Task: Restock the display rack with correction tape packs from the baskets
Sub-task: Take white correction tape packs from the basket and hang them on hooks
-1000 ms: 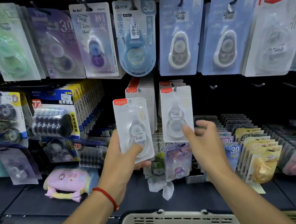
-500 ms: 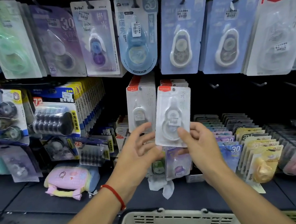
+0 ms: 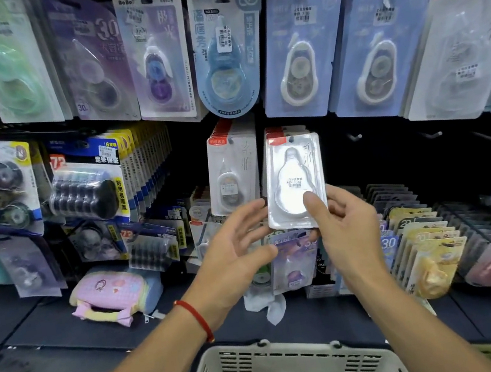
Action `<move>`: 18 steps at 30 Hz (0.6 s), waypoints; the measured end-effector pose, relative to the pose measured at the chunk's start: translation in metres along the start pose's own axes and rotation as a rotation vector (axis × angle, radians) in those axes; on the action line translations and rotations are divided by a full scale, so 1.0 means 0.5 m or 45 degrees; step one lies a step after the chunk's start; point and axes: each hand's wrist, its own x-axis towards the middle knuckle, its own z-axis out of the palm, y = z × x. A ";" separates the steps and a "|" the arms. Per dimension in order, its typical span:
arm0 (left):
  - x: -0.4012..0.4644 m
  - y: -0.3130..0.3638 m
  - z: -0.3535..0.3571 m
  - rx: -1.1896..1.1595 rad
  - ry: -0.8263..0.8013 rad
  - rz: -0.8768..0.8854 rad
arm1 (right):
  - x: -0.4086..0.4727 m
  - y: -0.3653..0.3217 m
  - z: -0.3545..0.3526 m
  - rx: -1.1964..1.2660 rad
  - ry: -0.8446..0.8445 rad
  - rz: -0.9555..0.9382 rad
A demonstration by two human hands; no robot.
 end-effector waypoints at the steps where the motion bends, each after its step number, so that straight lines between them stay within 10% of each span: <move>1: 0.001 0.000 0.000 0.026 -0.001 0.003 | 0.000 0.003 0.000 -0.023 0.001 -0.005; 8: 0.047 -0.021 -0.021 0.923 0.241 0.230 | 0.021 0.048 -0.002 -1.125 -0.072 -0.209; 18: 0.106 -0.088 -0.059 1.416 0.232 0.431 | 0.164 0.091 0.049 -1.619 -0.473 -0.626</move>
